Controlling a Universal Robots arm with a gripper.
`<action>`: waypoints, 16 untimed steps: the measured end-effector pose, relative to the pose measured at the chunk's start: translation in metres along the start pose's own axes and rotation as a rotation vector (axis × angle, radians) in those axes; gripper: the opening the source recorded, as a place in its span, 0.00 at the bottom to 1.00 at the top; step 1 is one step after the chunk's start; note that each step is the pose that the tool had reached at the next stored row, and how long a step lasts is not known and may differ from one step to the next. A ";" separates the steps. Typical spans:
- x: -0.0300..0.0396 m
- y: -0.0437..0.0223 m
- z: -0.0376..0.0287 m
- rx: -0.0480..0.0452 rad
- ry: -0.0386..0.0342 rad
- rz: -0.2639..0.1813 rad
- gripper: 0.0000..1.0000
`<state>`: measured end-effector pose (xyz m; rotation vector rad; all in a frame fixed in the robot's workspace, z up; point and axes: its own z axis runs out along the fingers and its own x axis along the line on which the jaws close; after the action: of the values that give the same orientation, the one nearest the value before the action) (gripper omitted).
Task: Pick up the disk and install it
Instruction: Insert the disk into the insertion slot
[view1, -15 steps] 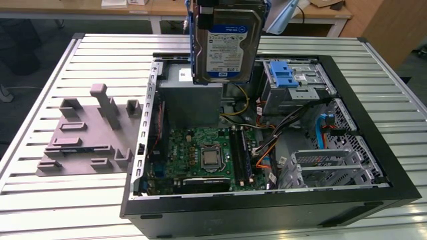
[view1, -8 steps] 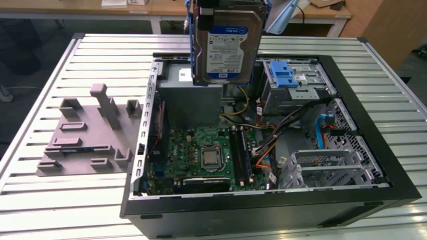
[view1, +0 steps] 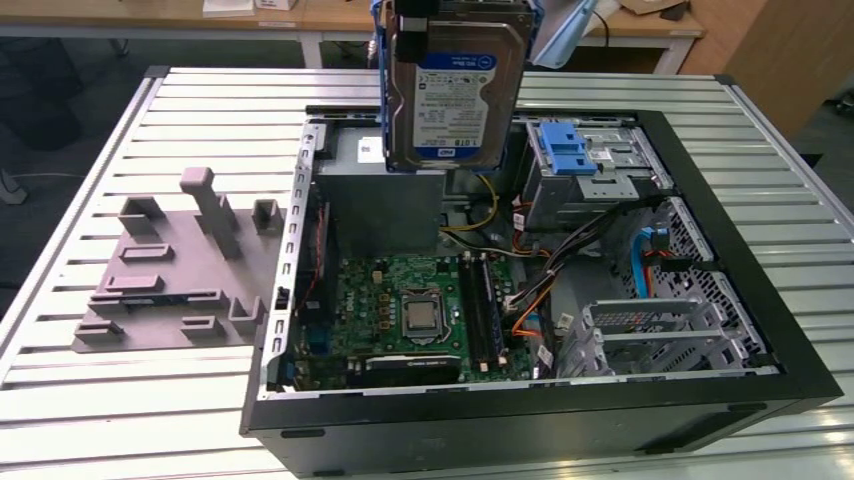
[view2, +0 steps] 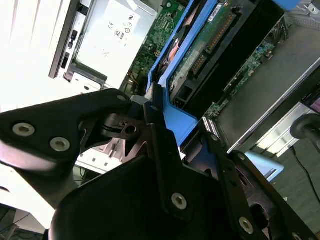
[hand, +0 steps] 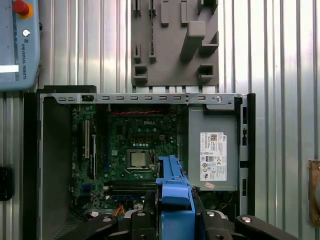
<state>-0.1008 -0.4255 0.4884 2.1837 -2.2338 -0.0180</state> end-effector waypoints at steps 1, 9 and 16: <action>0.0003 0.0000 0.0000 0.0001 0.0000 0.000 0.36; 0.0023 0.0000 0.0000 0.0000 0.0000 0.000 0.36; 0.0044 -0.0001 0.0000 0.0000 0.0000 0.000 0.36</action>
<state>-0.1008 -0.4298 0.4884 2.1837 -2.2338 -0.0181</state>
